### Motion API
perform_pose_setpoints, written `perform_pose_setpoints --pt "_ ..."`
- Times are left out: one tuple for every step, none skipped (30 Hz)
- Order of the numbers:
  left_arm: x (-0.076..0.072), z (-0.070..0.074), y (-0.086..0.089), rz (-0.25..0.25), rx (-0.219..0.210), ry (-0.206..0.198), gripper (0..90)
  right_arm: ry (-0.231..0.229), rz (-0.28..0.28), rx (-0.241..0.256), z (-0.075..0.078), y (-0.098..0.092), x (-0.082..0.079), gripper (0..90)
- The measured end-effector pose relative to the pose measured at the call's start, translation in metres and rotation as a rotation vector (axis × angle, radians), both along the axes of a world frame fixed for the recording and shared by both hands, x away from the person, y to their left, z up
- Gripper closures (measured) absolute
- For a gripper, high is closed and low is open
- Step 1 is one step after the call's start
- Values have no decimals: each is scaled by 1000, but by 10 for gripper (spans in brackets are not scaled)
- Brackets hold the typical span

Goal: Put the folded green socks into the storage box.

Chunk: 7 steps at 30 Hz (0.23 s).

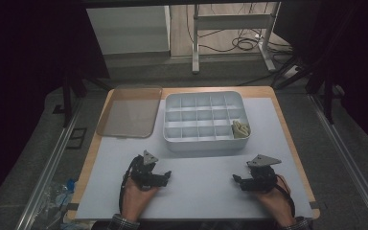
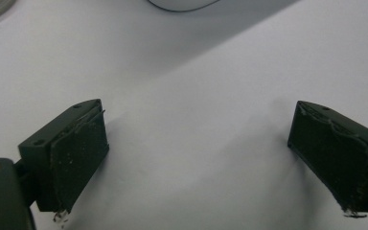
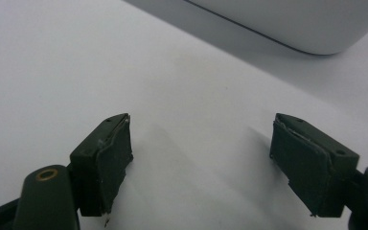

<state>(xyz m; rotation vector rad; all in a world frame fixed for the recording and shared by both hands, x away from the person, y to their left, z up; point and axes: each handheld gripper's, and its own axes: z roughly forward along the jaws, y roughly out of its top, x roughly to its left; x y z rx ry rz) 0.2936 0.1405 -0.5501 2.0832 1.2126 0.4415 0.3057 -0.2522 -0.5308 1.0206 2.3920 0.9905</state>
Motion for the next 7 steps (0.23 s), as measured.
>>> perform_pose_setpoints --pt "0 0 0 0 0 0 60 -2 0 2 0 0 0 225" --pt "0 0 0 0 0 0 60 -3 -1 4 -1 0 0 226" --pt "0 0 0 0 0 0 60 -3 -1 4 -1 0 0 226" --pt "0 0 0 -1 -1 1 60 -3 -1 4 -1 0 0 224" --pt "0 0 0 -1 0 0 60 -3 -1 4 -1 0 -1 224" --pt "0 0 0 -1 0 0 60 -4 -1 4 -1 0 -1 224" --pt "0 0 0 3 -8 0 60 -4 -1 4 -1 0 -1 224"
